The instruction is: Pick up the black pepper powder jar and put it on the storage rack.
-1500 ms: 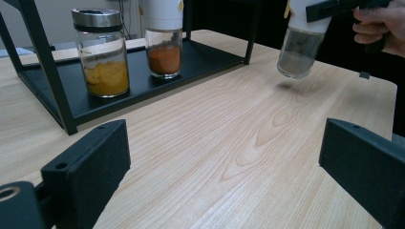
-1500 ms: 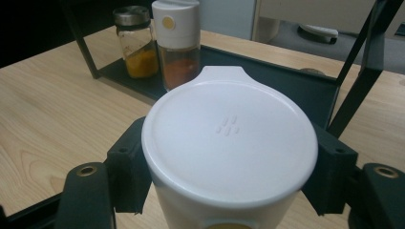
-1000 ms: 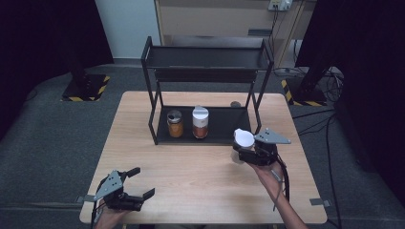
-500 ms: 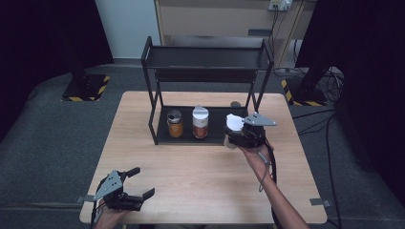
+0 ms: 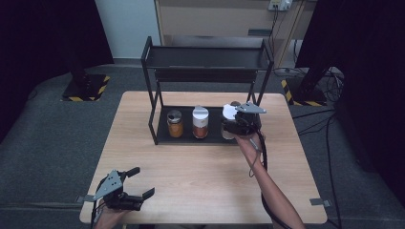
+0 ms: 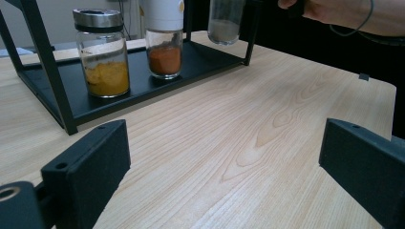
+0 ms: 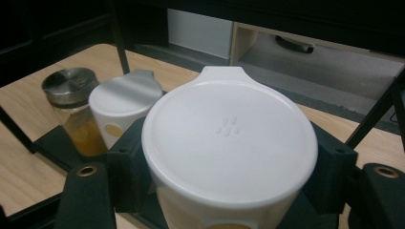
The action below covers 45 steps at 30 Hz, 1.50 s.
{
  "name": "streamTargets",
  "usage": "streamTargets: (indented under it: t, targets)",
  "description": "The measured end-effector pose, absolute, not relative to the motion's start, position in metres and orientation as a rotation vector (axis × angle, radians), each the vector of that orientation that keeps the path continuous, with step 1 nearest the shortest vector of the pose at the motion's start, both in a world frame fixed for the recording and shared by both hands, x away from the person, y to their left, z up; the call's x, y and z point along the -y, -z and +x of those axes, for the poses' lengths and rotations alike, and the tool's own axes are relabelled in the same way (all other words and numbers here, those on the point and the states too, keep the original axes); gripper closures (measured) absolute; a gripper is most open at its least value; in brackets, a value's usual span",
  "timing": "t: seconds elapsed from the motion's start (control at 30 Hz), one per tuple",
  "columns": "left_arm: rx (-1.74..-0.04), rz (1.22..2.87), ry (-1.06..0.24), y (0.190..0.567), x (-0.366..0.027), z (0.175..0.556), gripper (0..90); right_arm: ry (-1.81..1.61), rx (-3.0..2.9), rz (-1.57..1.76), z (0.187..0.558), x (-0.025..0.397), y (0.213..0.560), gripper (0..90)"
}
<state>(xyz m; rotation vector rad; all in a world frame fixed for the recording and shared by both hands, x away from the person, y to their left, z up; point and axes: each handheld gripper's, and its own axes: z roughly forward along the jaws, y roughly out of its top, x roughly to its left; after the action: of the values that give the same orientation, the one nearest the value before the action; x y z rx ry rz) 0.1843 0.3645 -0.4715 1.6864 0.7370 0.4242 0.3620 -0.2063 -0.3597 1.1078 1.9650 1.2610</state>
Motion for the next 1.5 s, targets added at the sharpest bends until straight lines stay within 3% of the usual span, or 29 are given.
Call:
streamTargets:
  t: [0.83, 1.5]
  targets:
    - [-0.737, 1.686, -0.425, 0.472, -0.365, 0.185, 2.6, -1.214, -1.955, 1.178, 0.394, 0.194, 0.396, 30.9]
    - [-0.735, 1.688, -0.424, 0.472, -0.365, 0.185, 2.6, -1.211, -1.959, 1.193, 0.396, 0.194, 0.403, 30.9]
